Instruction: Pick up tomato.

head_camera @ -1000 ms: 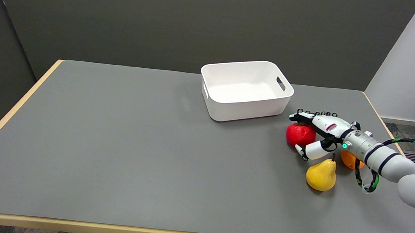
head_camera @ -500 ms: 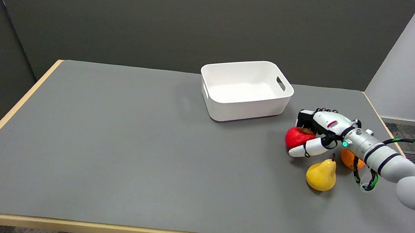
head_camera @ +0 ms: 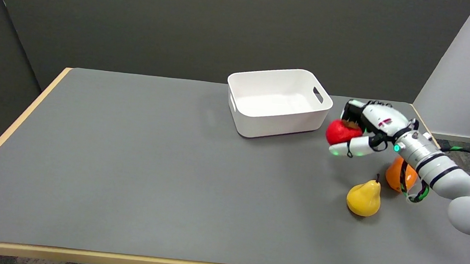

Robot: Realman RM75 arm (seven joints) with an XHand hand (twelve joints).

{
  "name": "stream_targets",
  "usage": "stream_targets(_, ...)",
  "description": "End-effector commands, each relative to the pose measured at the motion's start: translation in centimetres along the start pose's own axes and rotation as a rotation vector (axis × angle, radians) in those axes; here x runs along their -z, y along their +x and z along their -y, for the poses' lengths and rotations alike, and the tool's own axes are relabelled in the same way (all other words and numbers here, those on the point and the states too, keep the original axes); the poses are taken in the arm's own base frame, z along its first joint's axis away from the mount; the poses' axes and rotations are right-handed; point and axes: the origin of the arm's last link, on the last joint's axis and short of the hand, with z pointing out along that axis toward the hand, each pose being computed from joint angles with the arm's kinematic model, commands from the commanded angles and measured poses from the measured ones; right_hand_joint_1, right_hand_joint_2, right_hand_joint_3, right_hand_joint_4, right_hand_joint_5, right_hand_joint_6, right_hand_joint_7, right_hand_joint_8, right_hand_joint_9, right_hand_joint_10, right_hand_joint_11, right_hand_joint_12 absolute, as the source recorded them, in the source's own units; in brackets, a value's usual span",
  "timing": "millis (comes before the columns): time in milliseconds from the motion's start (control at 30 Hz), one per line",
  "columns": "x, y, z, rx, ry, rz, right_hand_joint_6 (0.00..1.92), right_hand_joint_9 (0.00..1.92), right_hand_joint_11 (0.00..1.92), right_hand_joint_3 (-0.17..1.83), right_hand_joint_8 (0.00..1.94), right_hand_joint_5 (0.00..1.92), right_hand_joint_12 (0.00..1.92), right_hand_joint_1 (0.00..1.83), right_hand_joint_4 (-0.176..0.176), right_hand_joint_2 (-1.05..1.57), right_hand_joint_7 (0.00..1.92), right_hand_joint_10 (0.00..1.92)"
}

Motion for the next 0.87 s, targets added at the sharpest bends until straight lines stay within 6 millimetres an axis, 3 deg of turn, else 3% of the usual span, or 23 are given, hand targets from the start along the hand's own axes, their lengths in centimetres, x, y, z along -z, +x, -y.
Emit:
stream_targets(33, 0.0, 7.8, 3.7, -0.06, 0.103, -0.352, 1.59, 0.82, 0.73, 0.34, 1.53, 0.55, 1.79, 1.13, -0.053, 1.14, 0.77, 1.47)
stream_targets(267, -0.8, 10.4, 5.7, -0.073, 0.162, -0.333, 1.59, 0.82, 0.74, 0.37, 1.54, 0.55, 1.79, 1.13, -0.055, 1.13, 0.77, 1.49)
stream_targets(400, -1.2, 11.1, 5.4, -0.092, 0.154, -0.302, 1.59, 0.83, 0.75, 0.36, 1.55, 0.55, 1.79, 1.12, -0.054, 1.14, 0.77, 1.5)
stream_targets(567, -1.3, 12.0, 5.0, -0.128, 0.138, -0.296, 1.61, 0.79, 0.67, 0.27, 1.58, 0.5, 1.79, 1.12, -0.08, 1.2, 0.74, 1.52)
stream_targets(867, -1.2, 12.1, 5.6, -0.144, 0.155, -0.282, 1.62, 0.78, 0.65, 0.25, 1.59, 0.5, 1.8, 1.11, -0.074, 1.22, 0.73, 1.53)
